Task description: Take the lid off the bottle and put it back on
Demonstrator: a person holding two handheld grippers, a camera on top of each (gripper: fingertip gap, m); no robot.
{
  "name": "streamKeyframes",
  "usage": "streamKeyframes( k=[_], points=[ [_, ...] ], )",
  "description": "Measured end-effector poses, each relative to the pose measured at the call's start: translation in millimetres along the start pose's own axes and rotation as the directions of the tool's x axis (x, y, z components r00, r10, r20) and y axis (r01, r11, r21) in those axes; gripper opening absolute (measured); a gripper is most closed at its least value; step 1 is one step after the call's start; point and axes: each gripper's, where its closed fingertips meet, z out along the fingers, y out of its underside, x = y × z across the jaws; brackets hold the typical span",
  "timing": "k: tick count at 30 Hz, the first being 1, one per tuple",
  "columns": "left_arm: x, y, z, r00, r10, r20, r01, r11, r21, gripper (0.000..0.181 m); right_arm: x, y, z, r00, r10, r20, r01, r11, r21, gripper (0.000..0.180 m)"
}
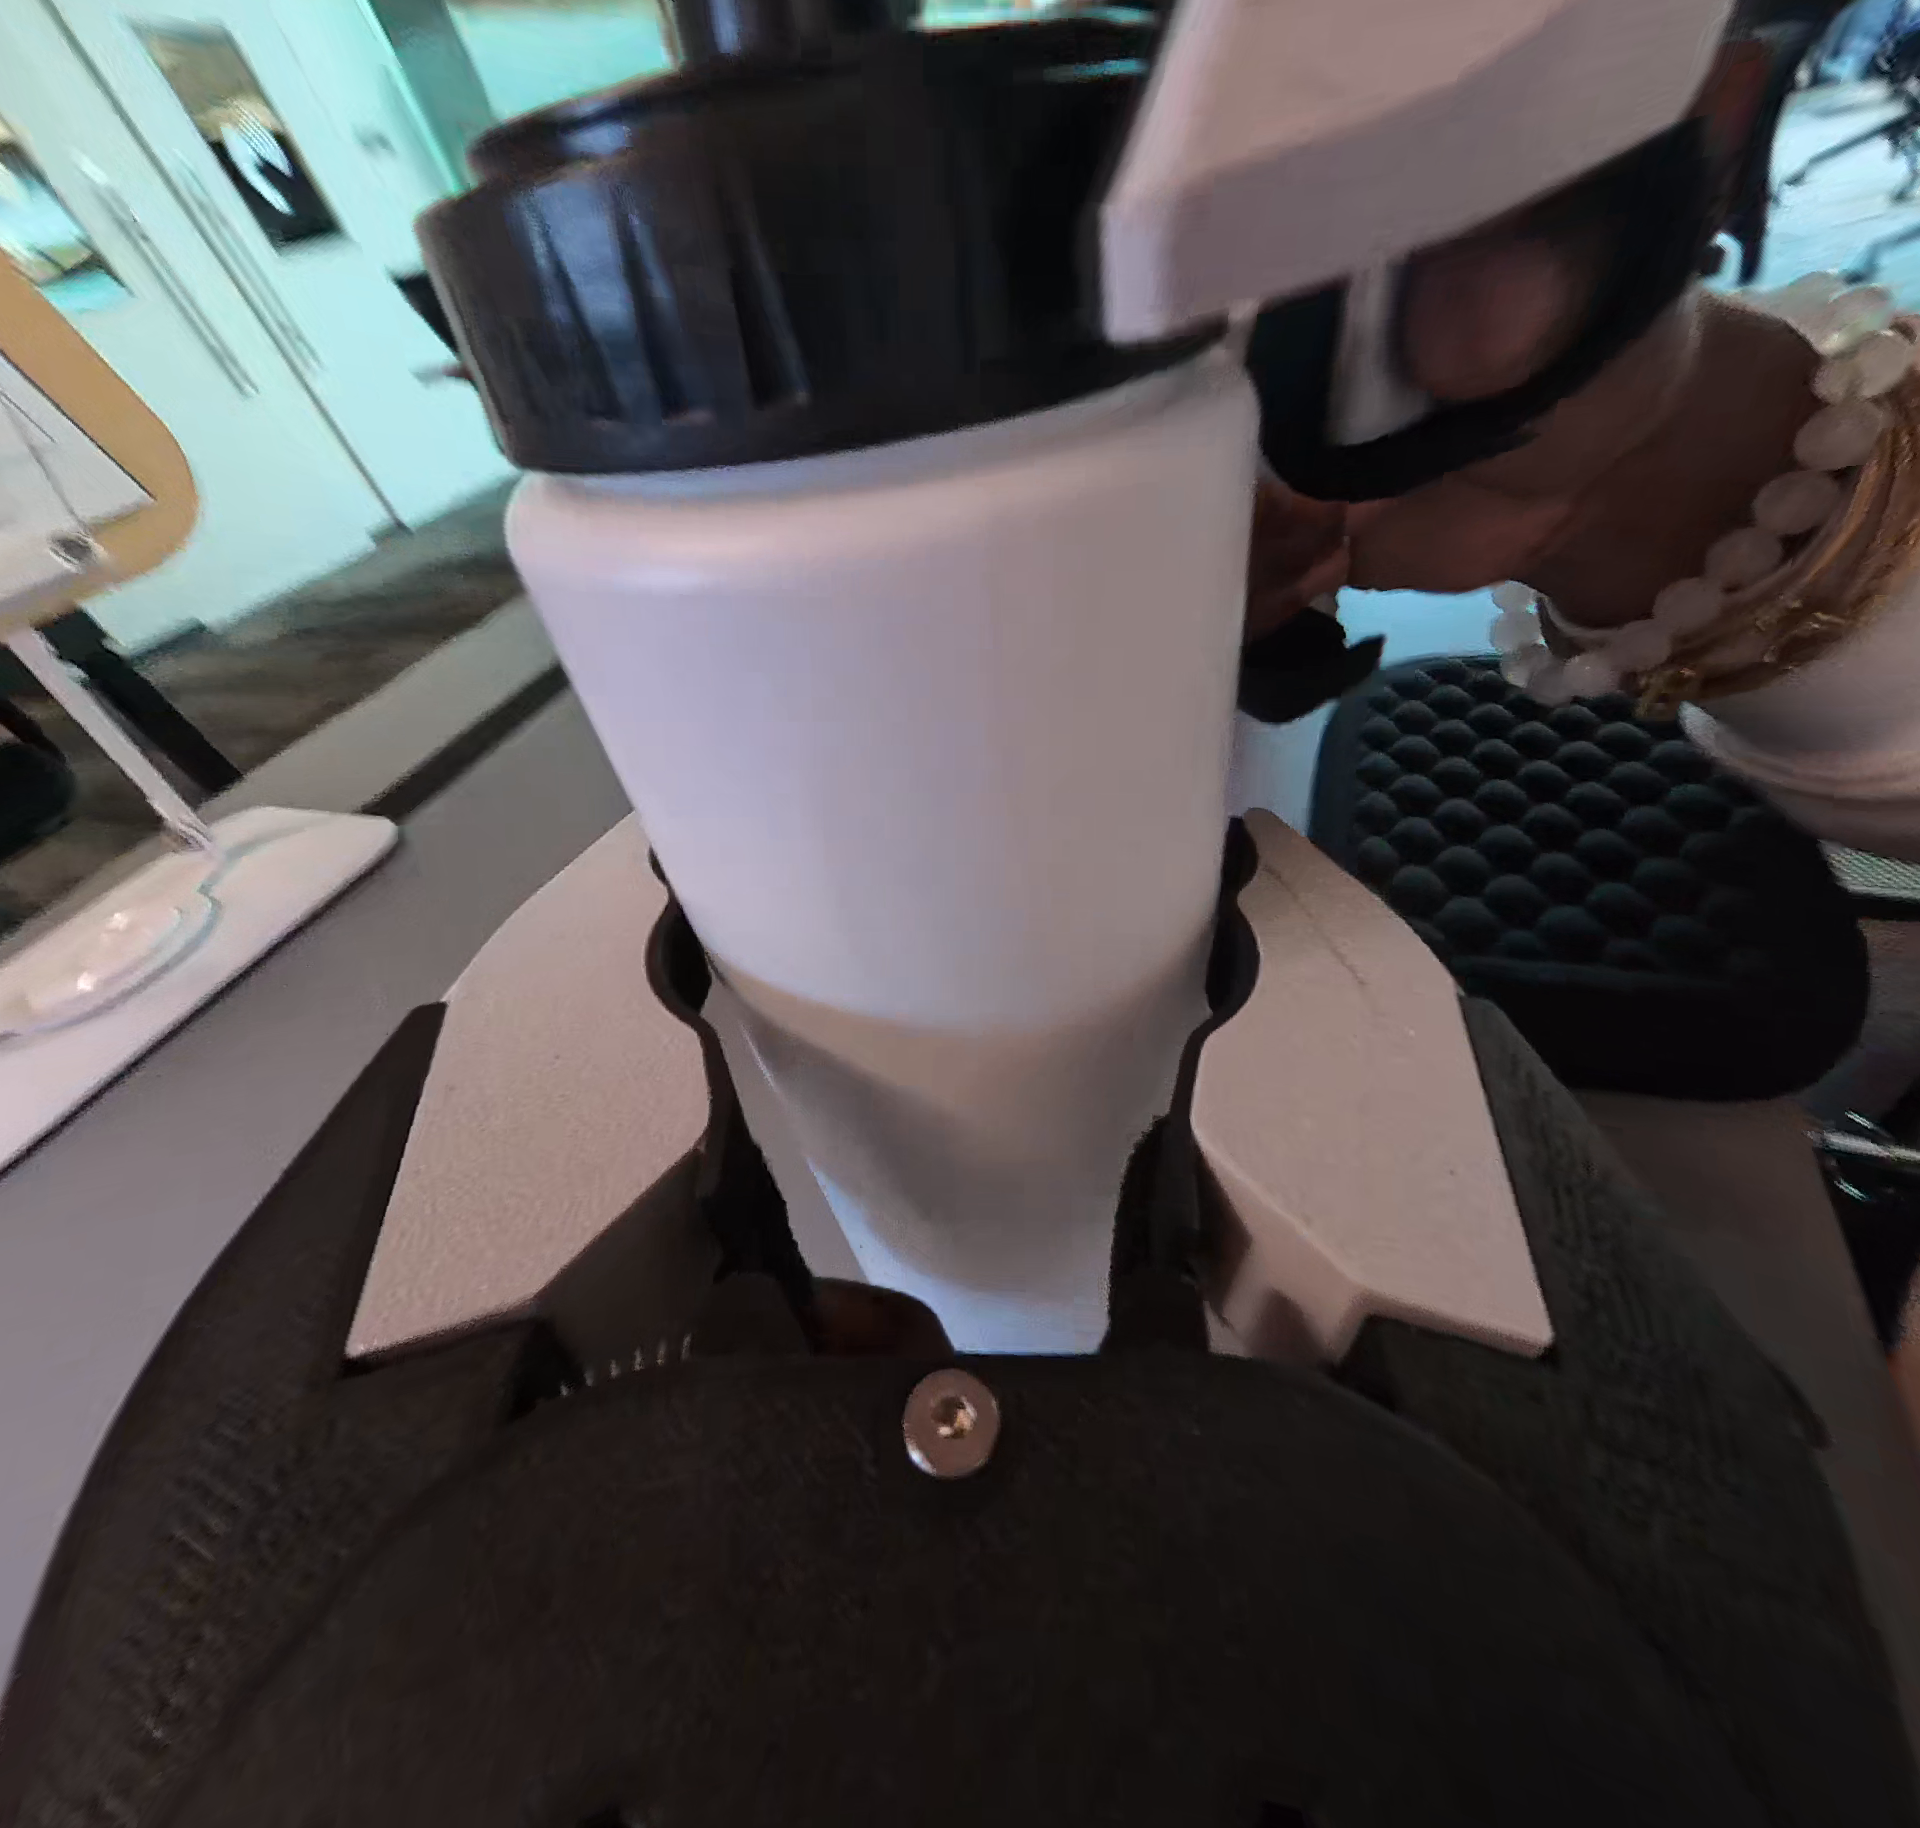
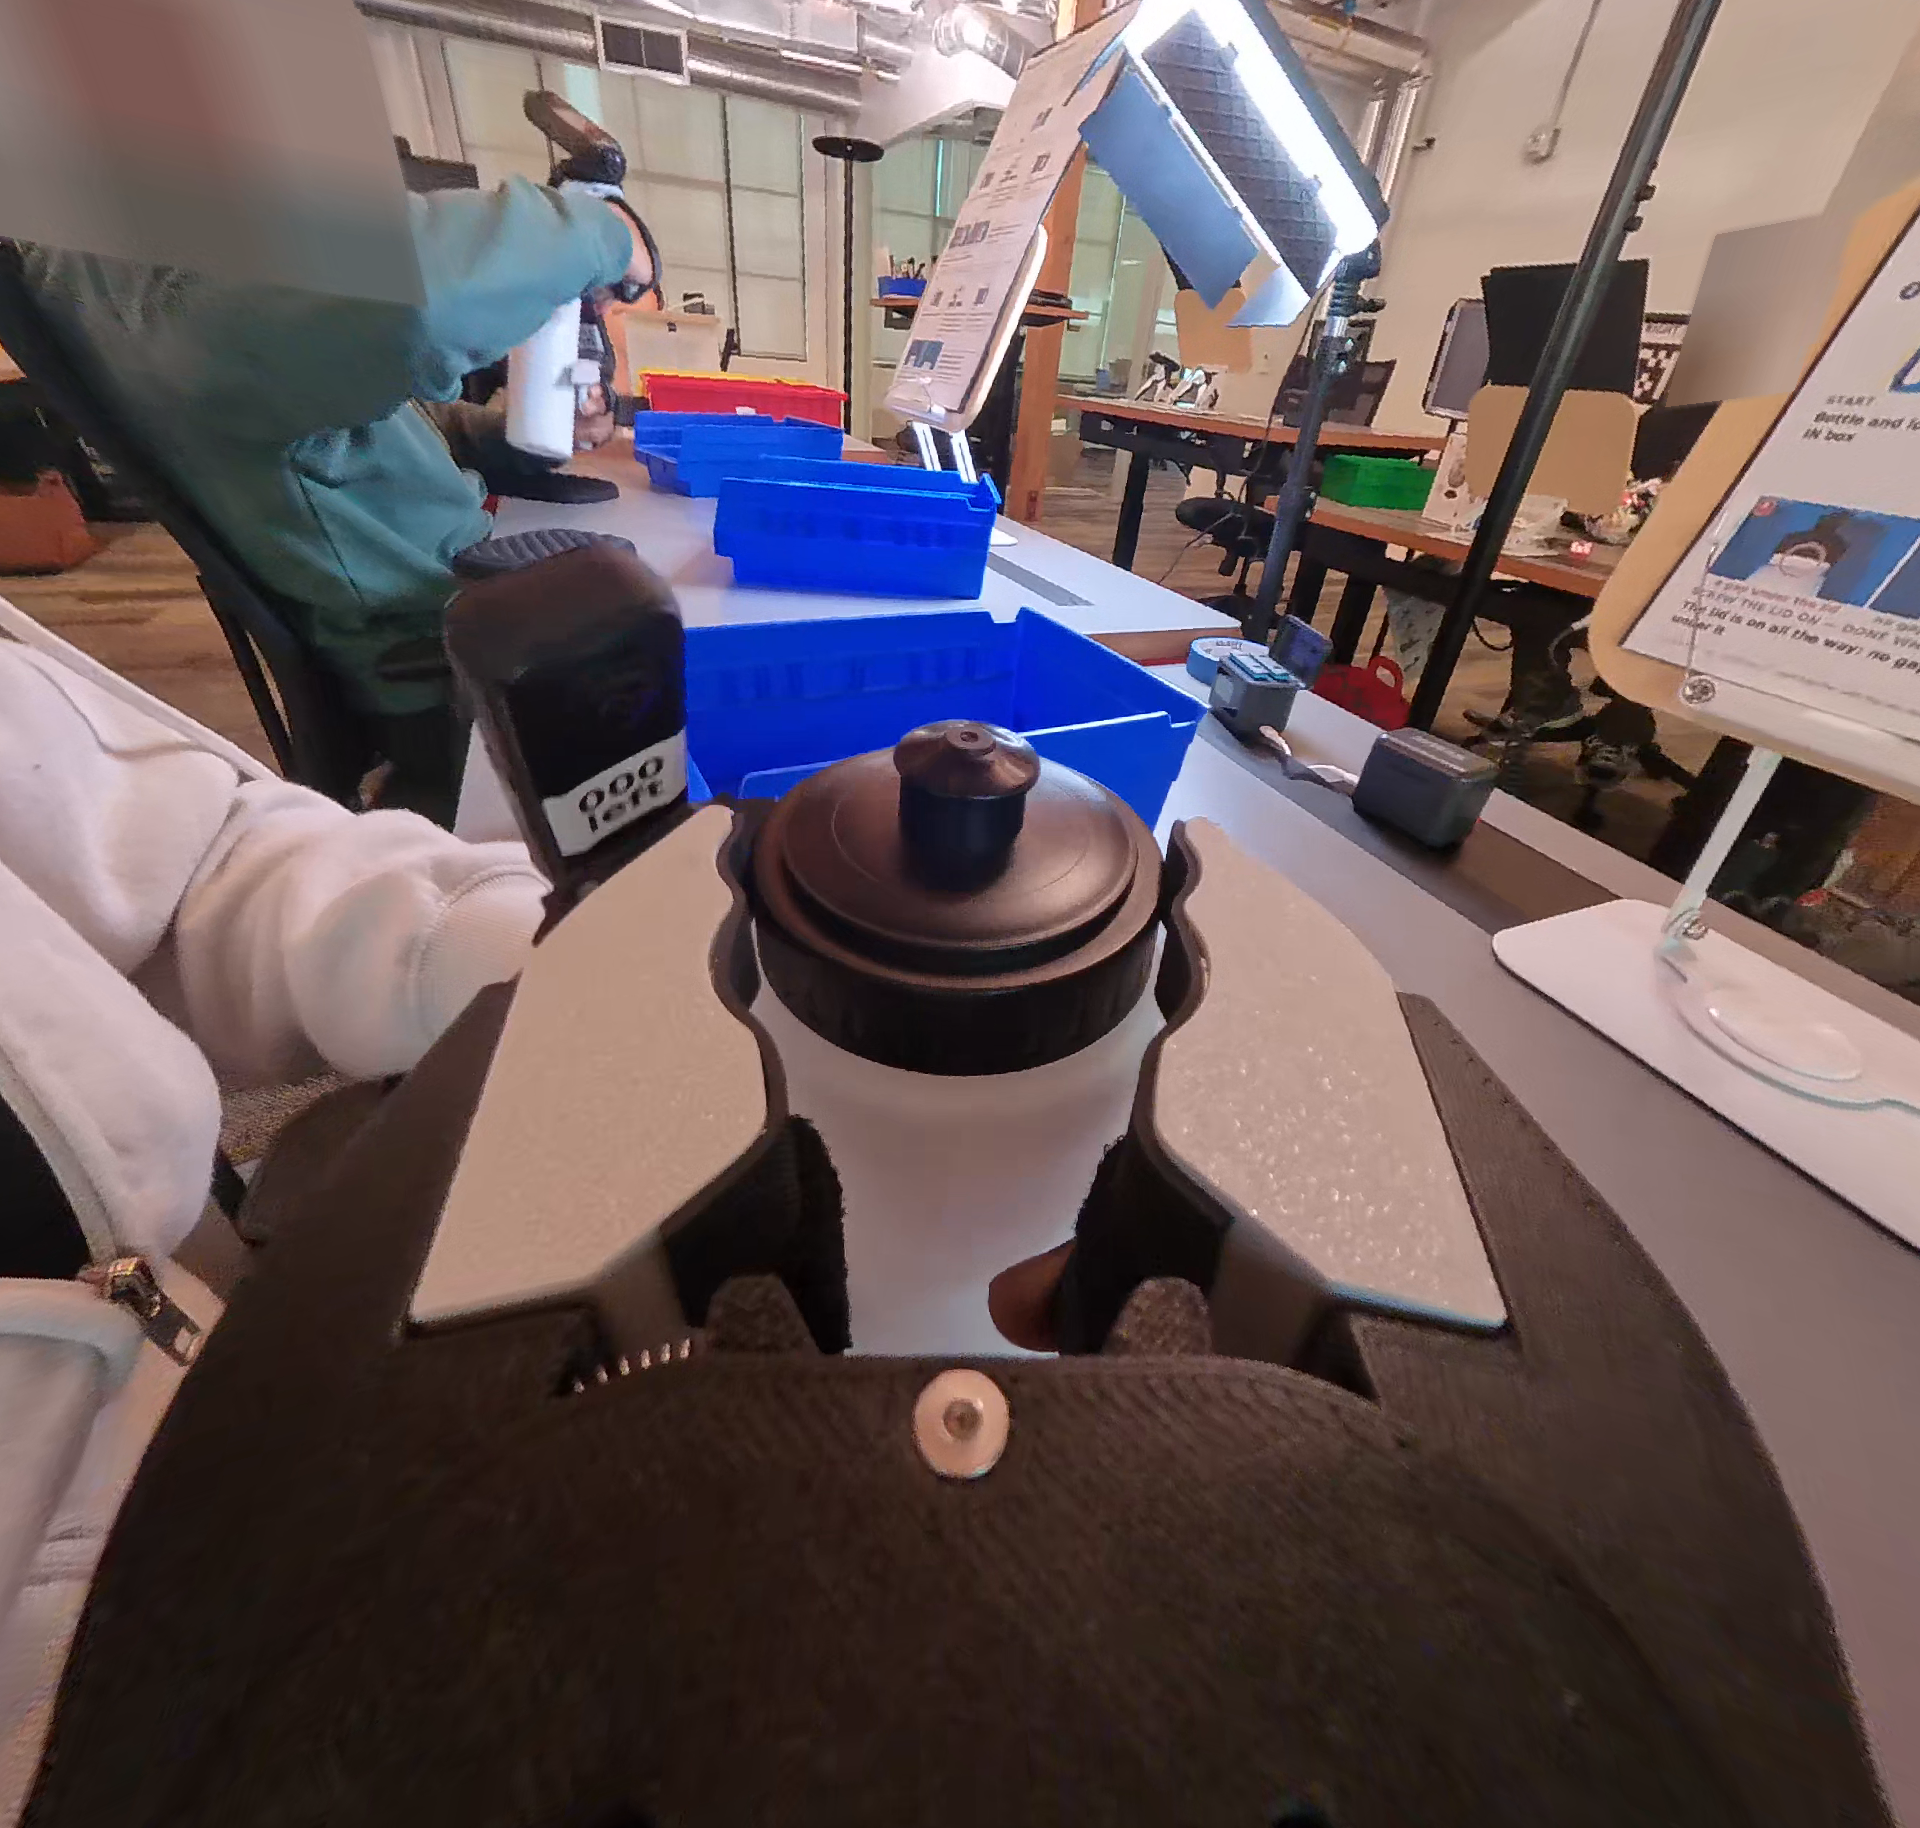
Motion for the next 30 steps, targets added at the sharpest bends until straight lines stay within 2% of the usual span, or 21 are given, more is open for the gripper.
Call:
streamKeyframes(
  k=[2,16,30],
  points=[
    [3.2,0.3,-3.1,0.998,-0.029,-0.061,0.027,0.999,-0.032,0.091,-0.8,0.3,-1.8,1.0,-0.004,0.018,0.004,1.0,-0.011,0.076],
    [1.3,-0.5,-4.4,0.992,-0.081,-0.097,0.084,0.996,0.034,0.088,1.5,0.8,1.6,0.989,0.01,0.146,-0.019,0.998,0.059,0.075],
    [-1.6,0.8,-4.5,0.984,-0.109,-0.138,0.115,0.993,0.037,0.087,4.1,2.3,-1.6,0.927,0.007,0.374,-0.046,0.994,0.095,0.071]
  ],
)
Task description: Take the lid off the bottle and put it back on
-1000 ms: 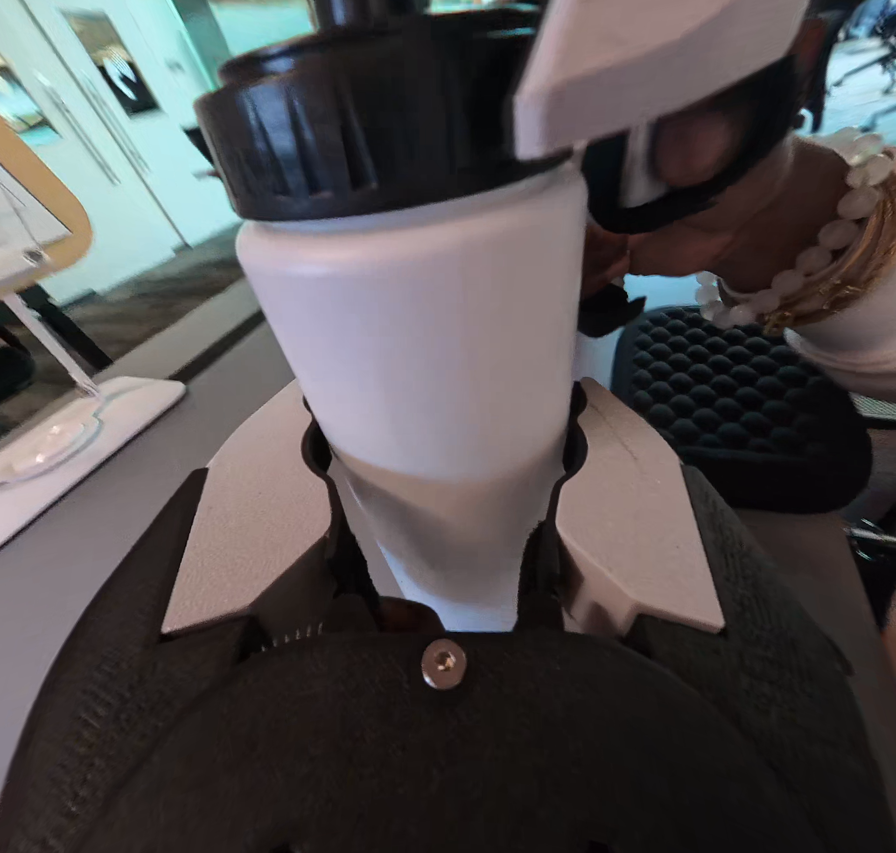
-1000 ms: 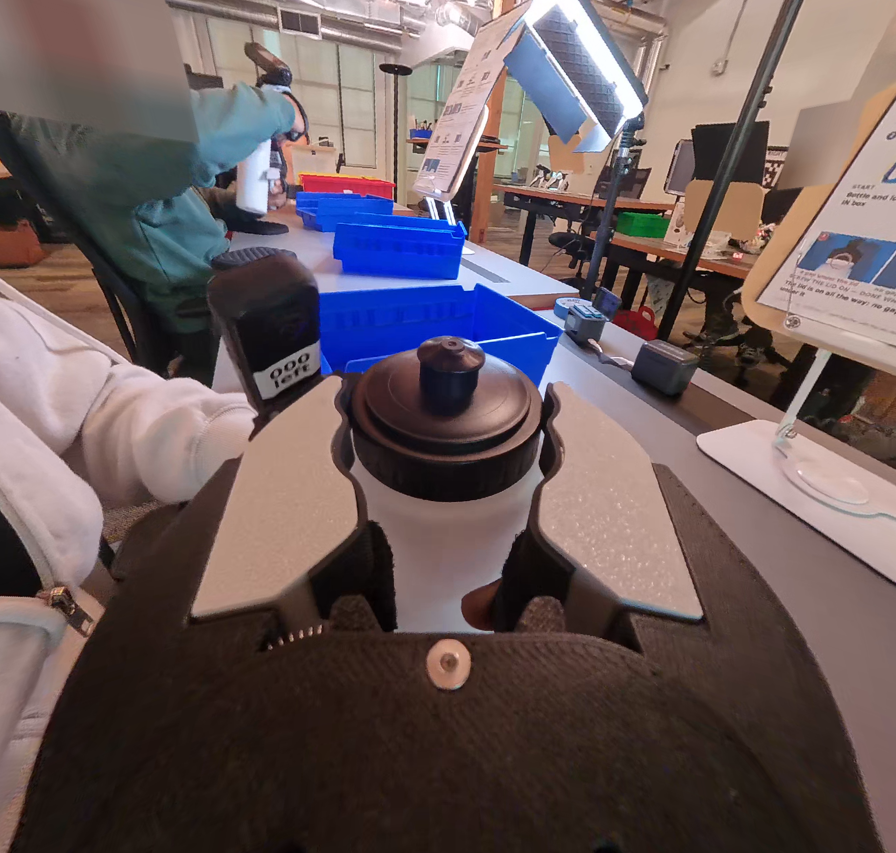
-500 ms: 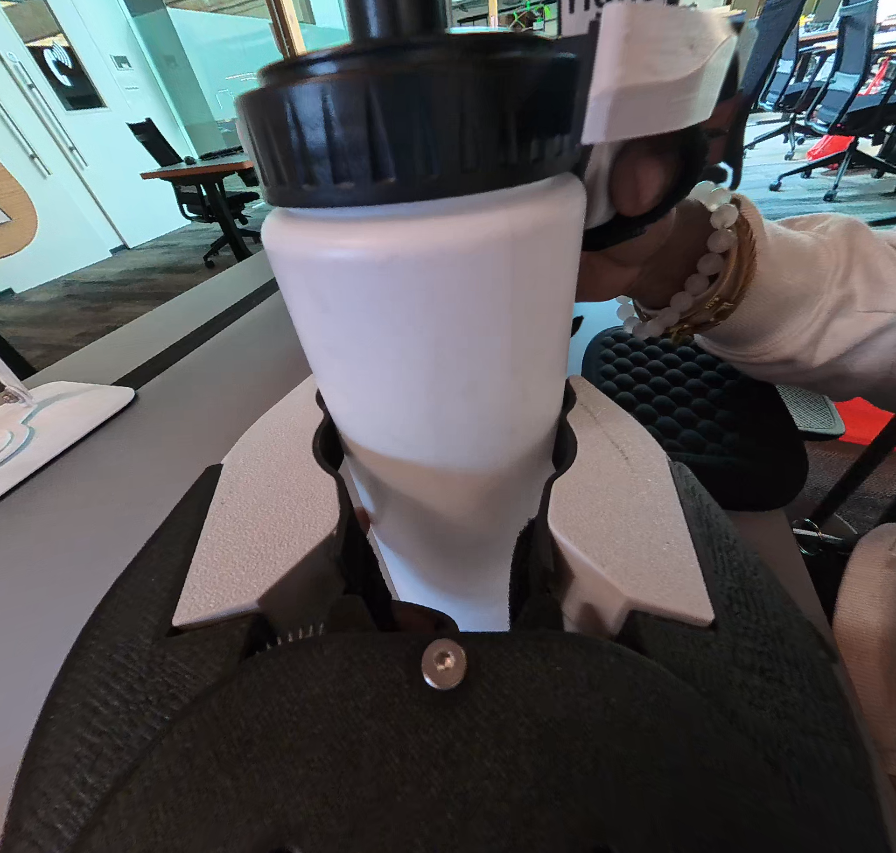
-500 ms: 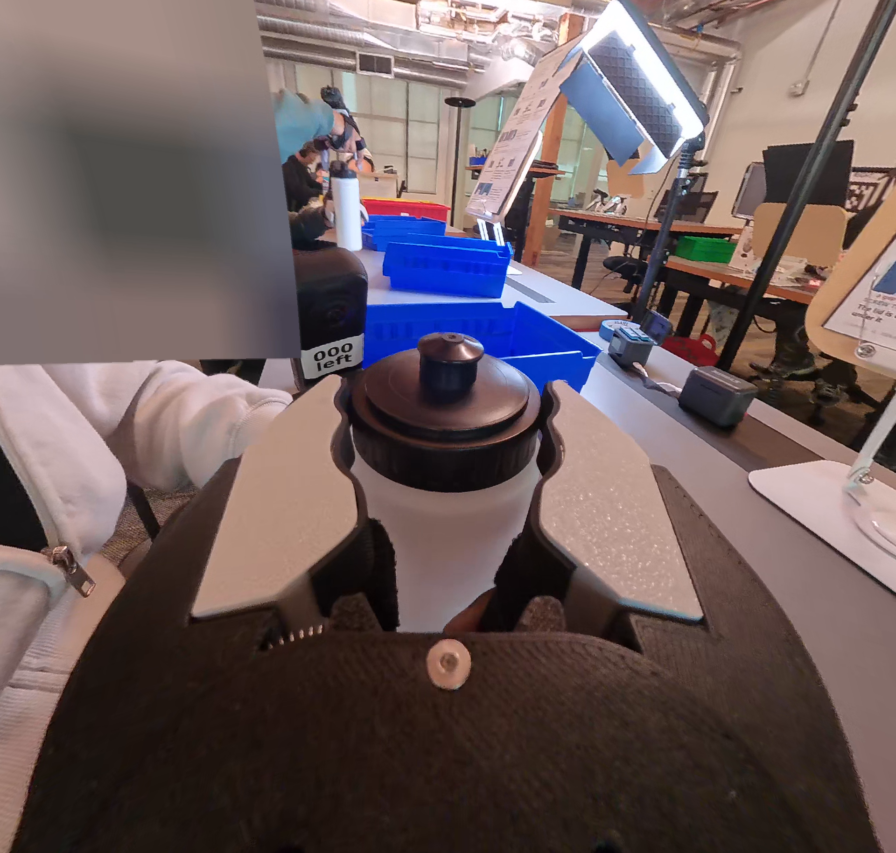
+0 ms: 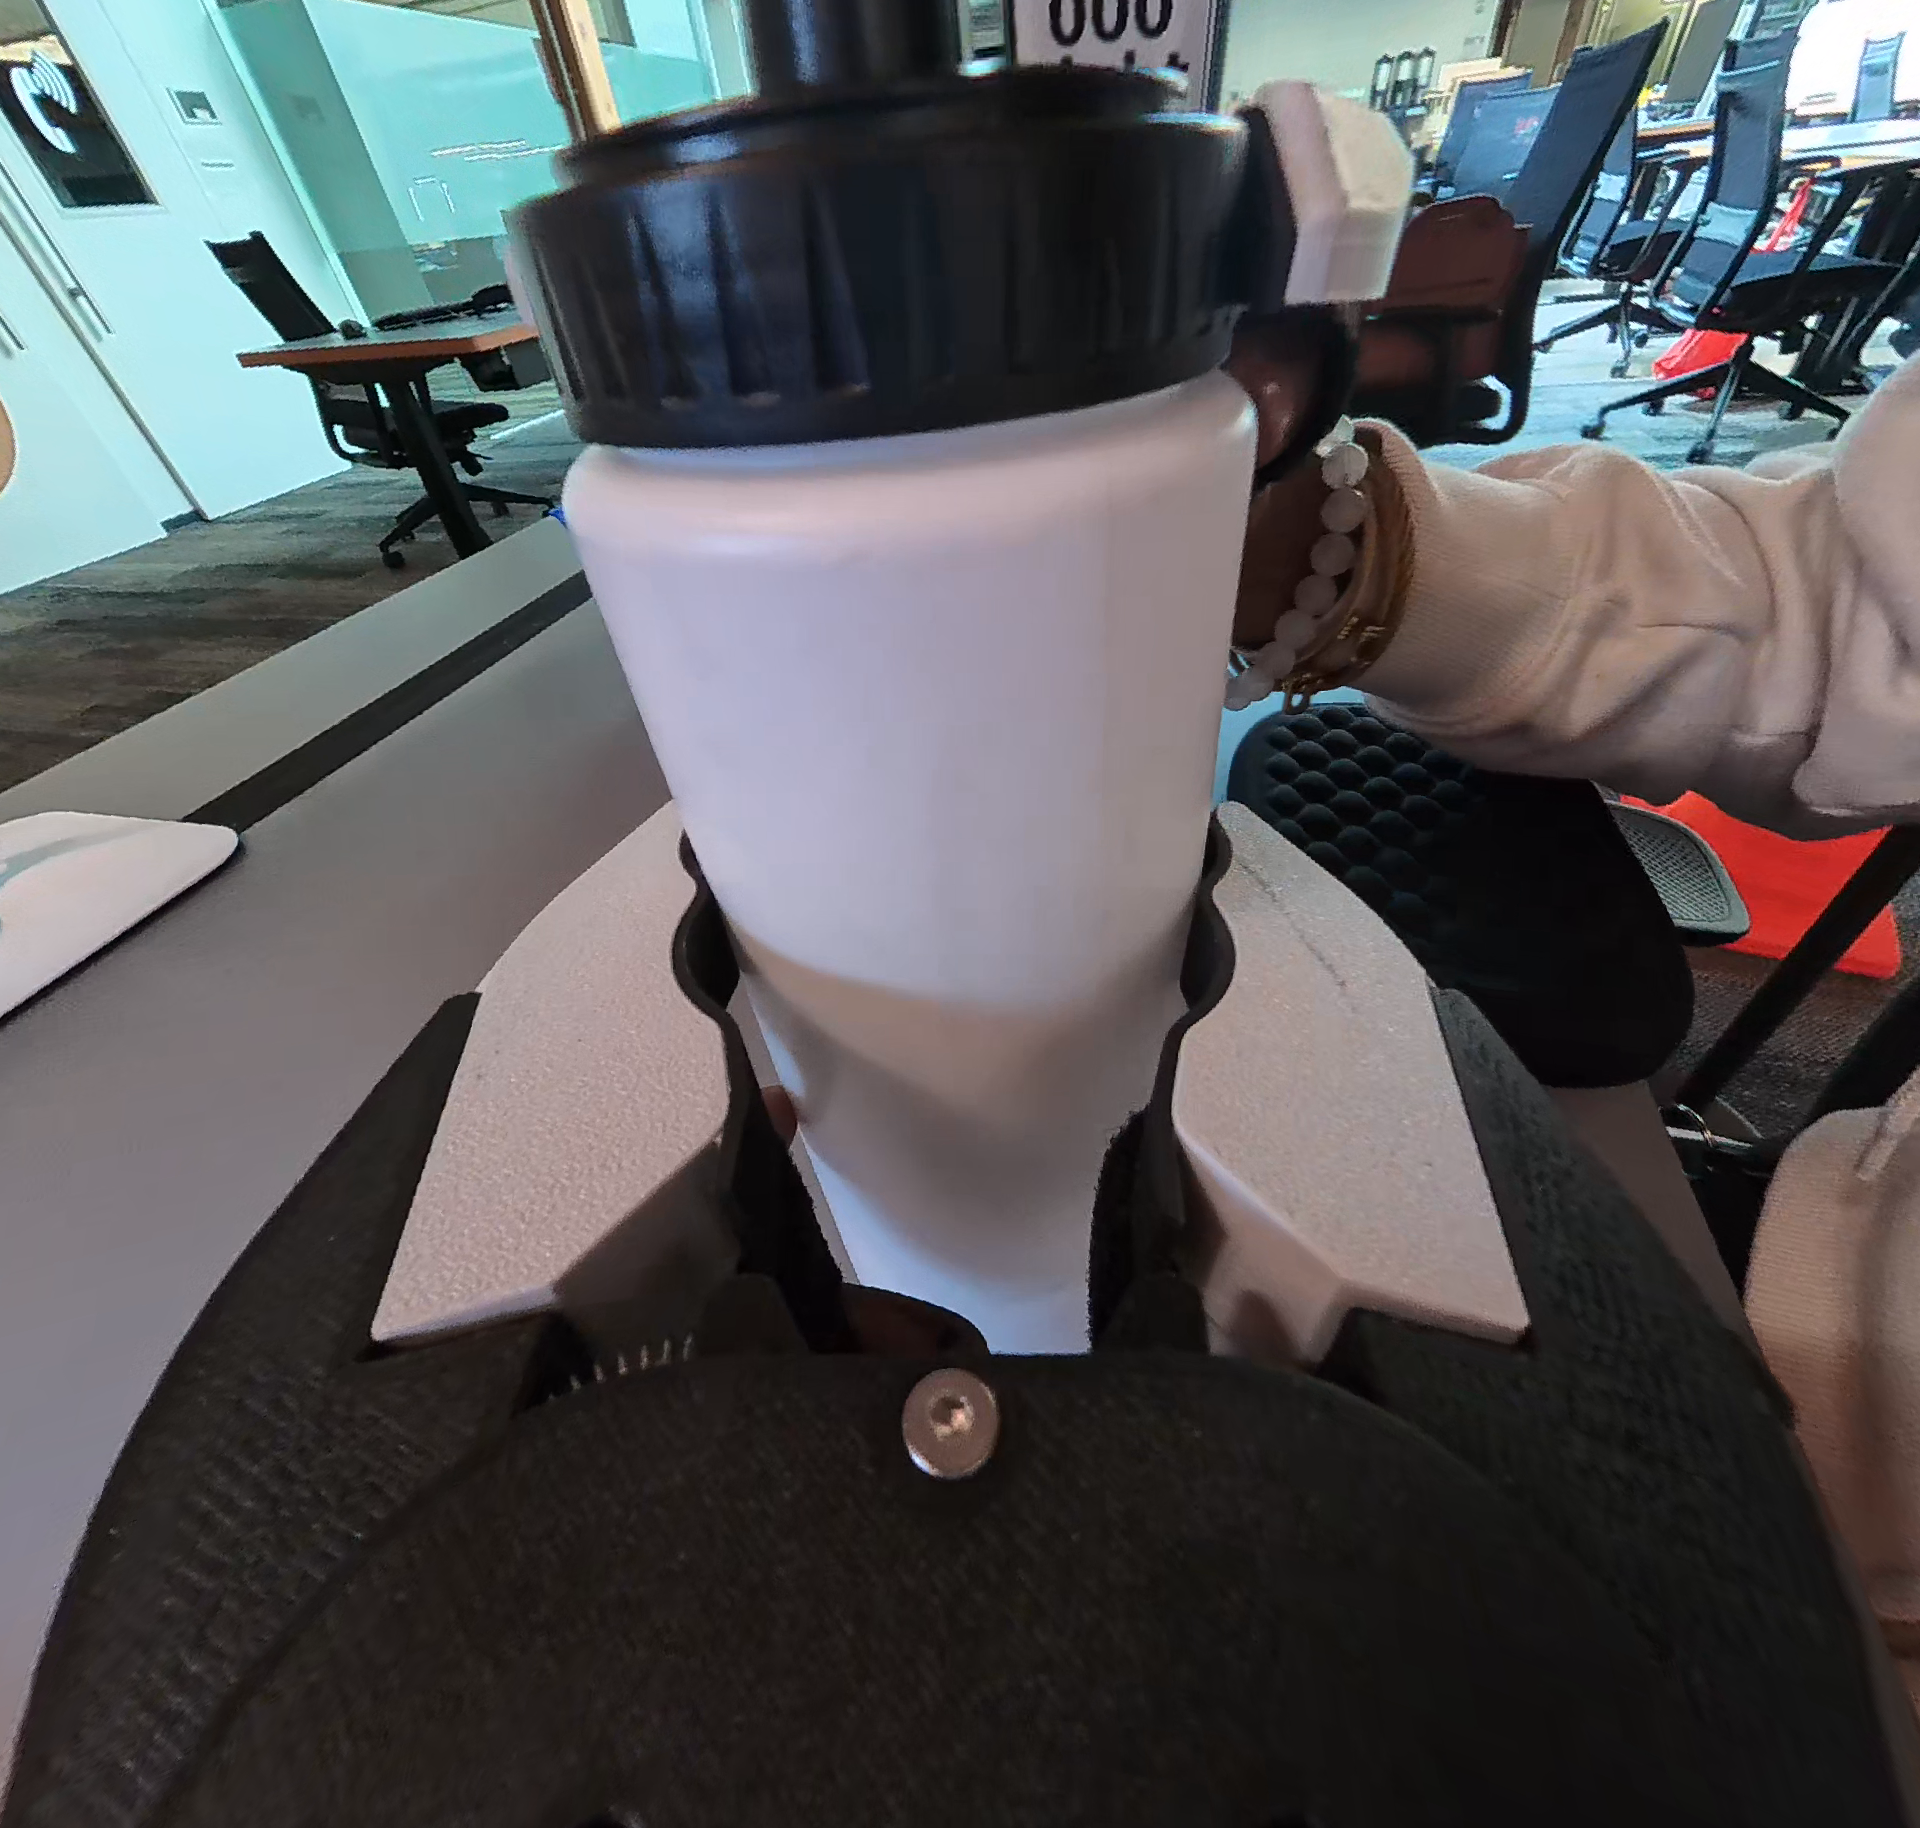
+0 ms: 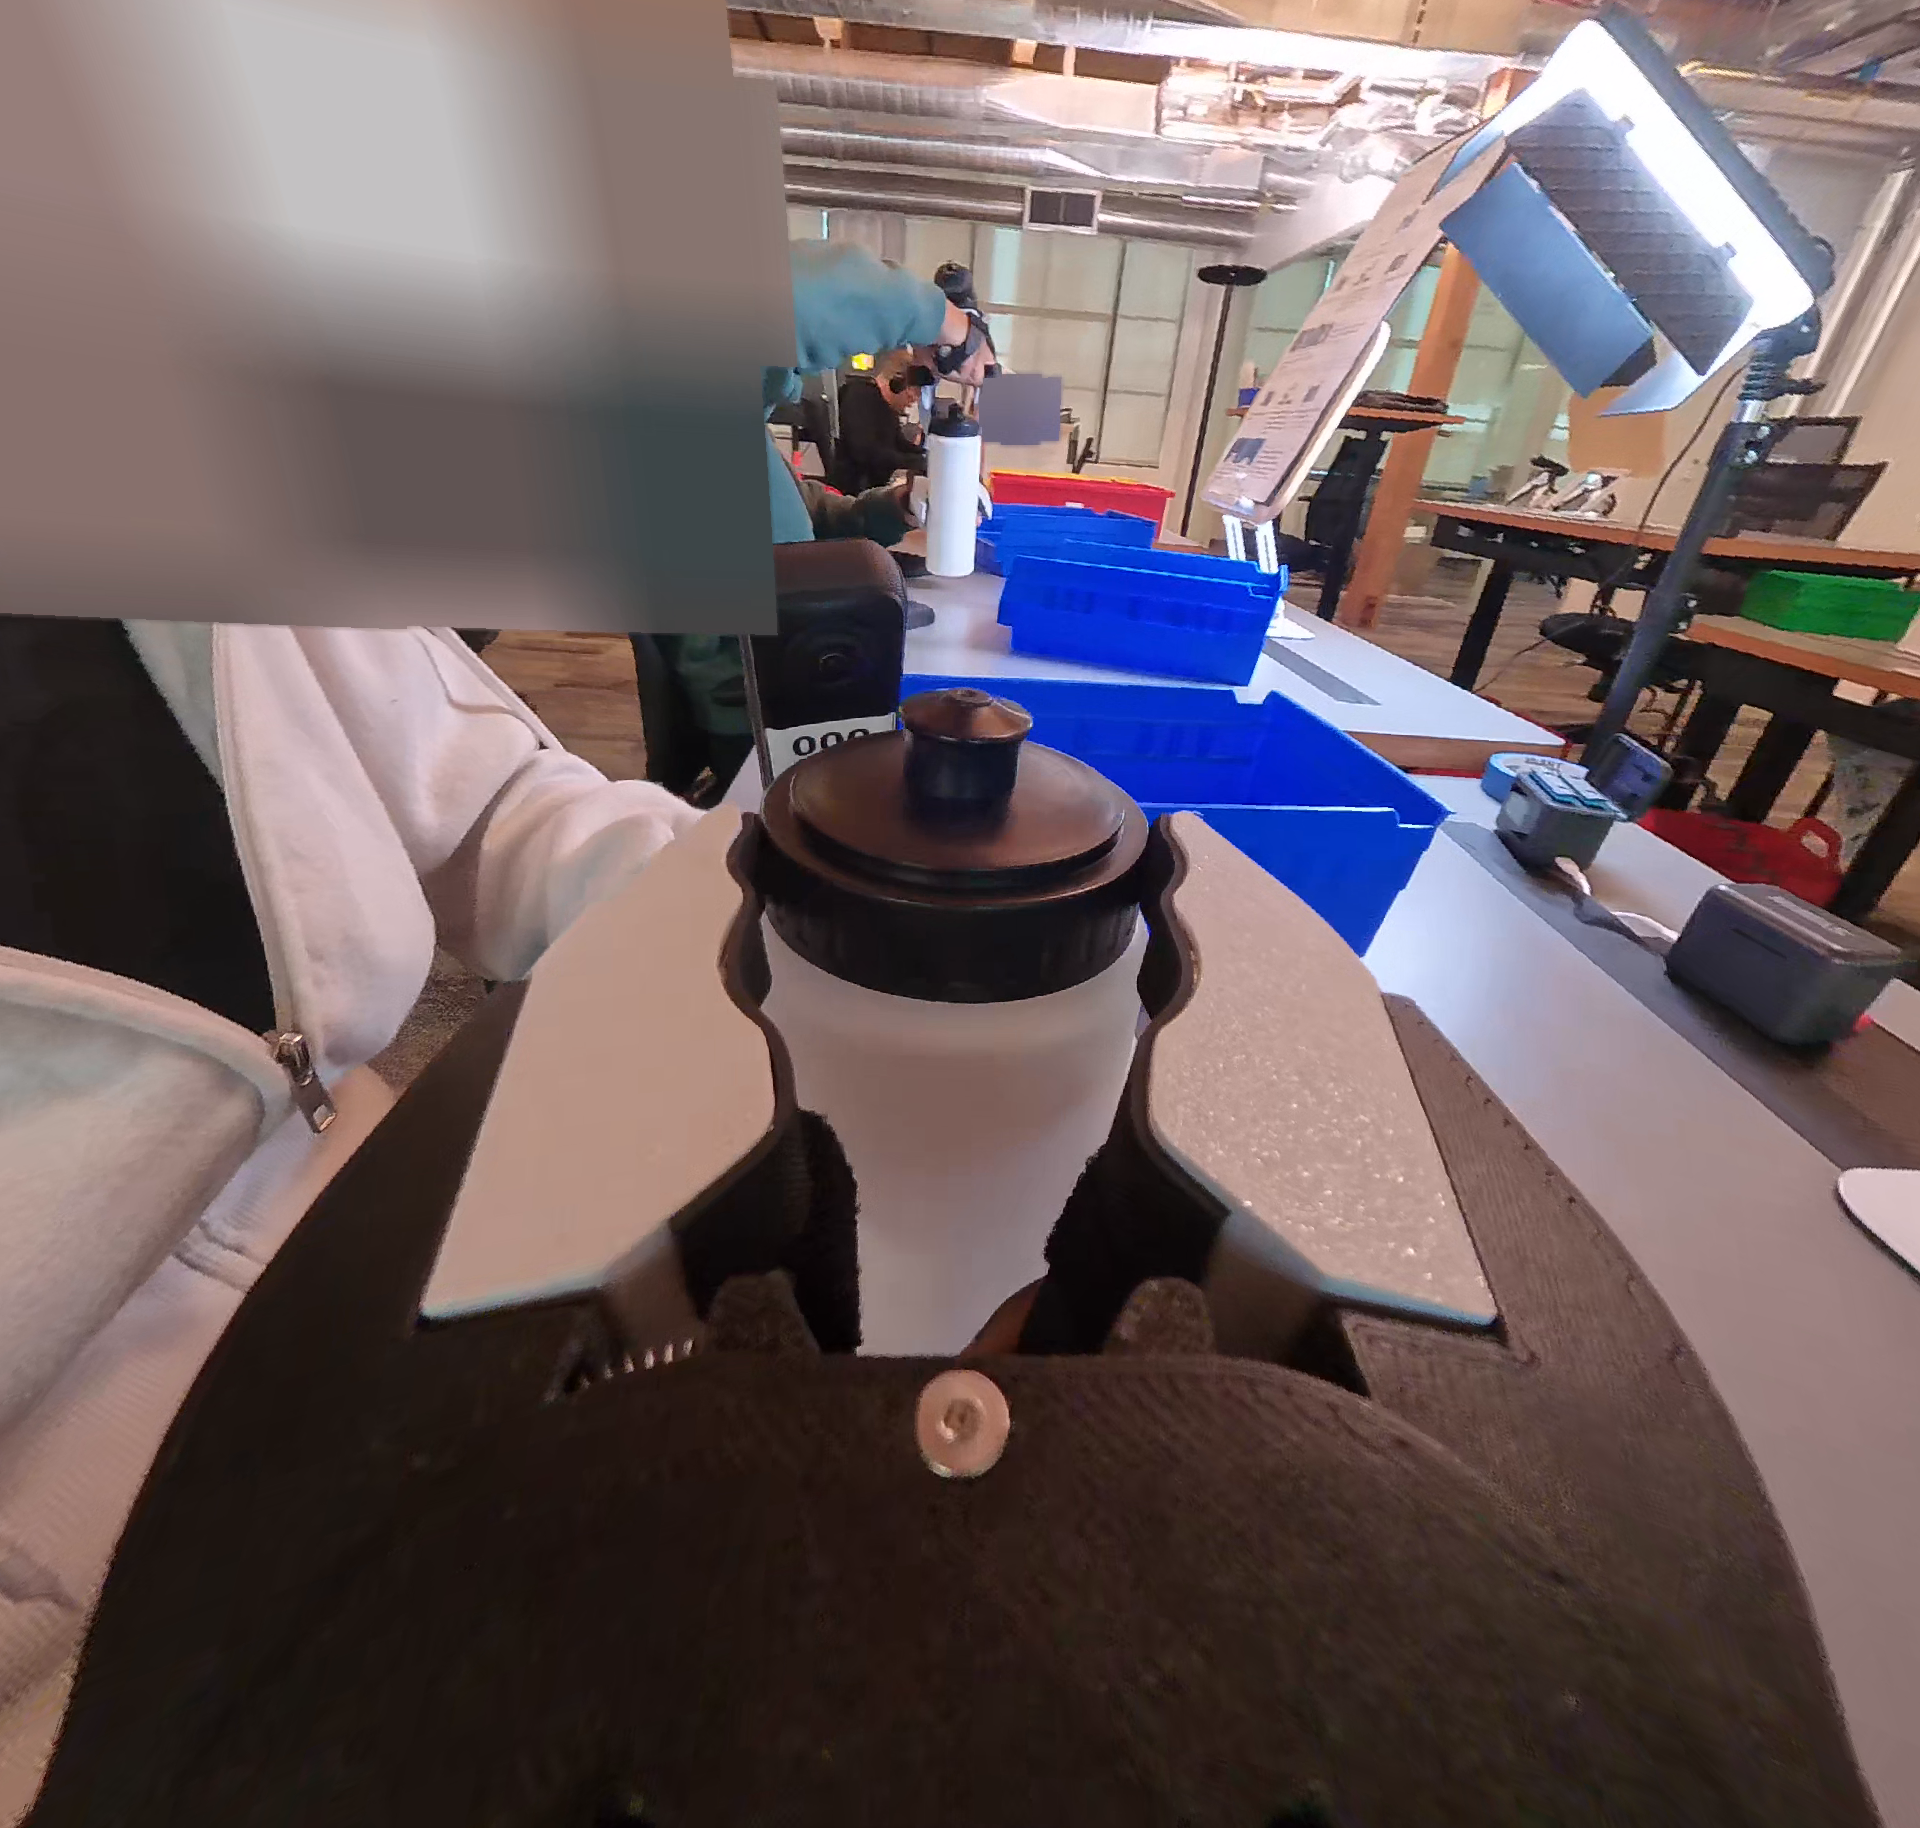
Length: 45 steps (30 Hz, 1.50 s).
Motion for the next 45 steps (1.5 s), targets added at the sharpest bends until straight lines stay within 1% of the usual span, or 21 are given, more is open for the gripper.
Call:
streamKeyframes(
  k=[3,4,6,7,9,10,11,13,16,27,31,33,35,37,39,45],
  points=[
    [-3,0,0,0.999,-0.026,0.02,0.027,1.0,-0.006,0.088,4,0,1,0.999,0.04,-0.027,-0.04,0.999,0.003,0.071],
    [-8,0,0,0.998,-0.044,0.054,0.044,0.999,-0.008,0.088,7,1,1,0.995,0.073,-0.07,-0.073,0.997,-0.005,0.07],
    [-11,1,1,0.994,-0.02,0.107,0.023,0.999,-0.024,0.088,18,3,0,0.964,0.142,-0.226,-0.144,0.99,0.008,0.08],
    [-9,1,2,0.992,0.004,0.123,0.001,0.999,-0.037,0.088,18,3,2,0.95,0.134,-0.281,-0.137,0.991,0.01,0.084],
    [-3,0,6,0.99,0.035,0.134,-0.028,0.998,-0.053,0.088,12,7,9,0.938,0.053,-0.341,-0.079,0.995,-0.062,0.093],
    [-2,0,6,0.992,0.025,0.125,-0.018,0.998,-0.052,0.087,10,10,11,0.935,-0.001,-0.356,-0.042,0.993,-0.113,0.086],
    [-1,0,6,0.994,0.015,0.11,-0.009,0.999,-0.05,0.087,9,11,12,0.931,-0.02,-0.365,-0.036,0.989,-0.146,0.086],
    [0,1,4,0.997,-0.008,0.078,0.012,0.998,-0.054,0.087,9,13,13,0.936,-0.015,-0.352,-0.047,0.985,-0.169,0.084],
    [2,1,3,0.999,-0.035,0.028,0.036,0.998,-0.054,0.087,7,12,12,0.959,0.013,-0.283,-0.055,0.988,-0.141,0.079],
    [-2,3,1,0.999,-0.045,-0.003,0.045,0.997,-0.055,0.085,7,12,13,0.992,0.036,-0.121,-0.049,0.993,-0.107,0.077],
    [-5,3,1,0.998,-0.057,0.021,0.059,0.996,-0.067,0.086,11,12,15,0.989,0.048,-0.141,-0.066,0.989,-0.129,0.079],
    [-6,3,1,0.997,-0.058,0.048,0.061,0.996,-0.066,0.086,17,9,12,0.976,0.015,-0.219,-0.045,0.991,-0.13,0.082],
    [-6,3,1,0.997,-0.046,0.06,0.051,0.996,-0.078,0.086,18,4,10,0.963,-0.025,-0.268,-0.014,0.99,-0.141,0.087],
    [-4,3,2,0.998,-0.037,0.056,0.042,0.995,-0.085,0.086,13,3,13,0.966,-0.043,-0.255,-0.007,0.982,-0.189,0.079],
    [-3,4,1,0.998,-0.047,0.039,0.05,0.995,-0.085,0.085,12,6,13,0.966,-0.039,-0.257,-0.027,0.969,-0.246,0.078],
    [-4,5,0,0.999,-0.052,0.013,0.053,0.993,-0.101,0.084,11,5,14,0.988,-0.019,-0.156,-0.012,0.98,-0.197,0.078]
  ],
)
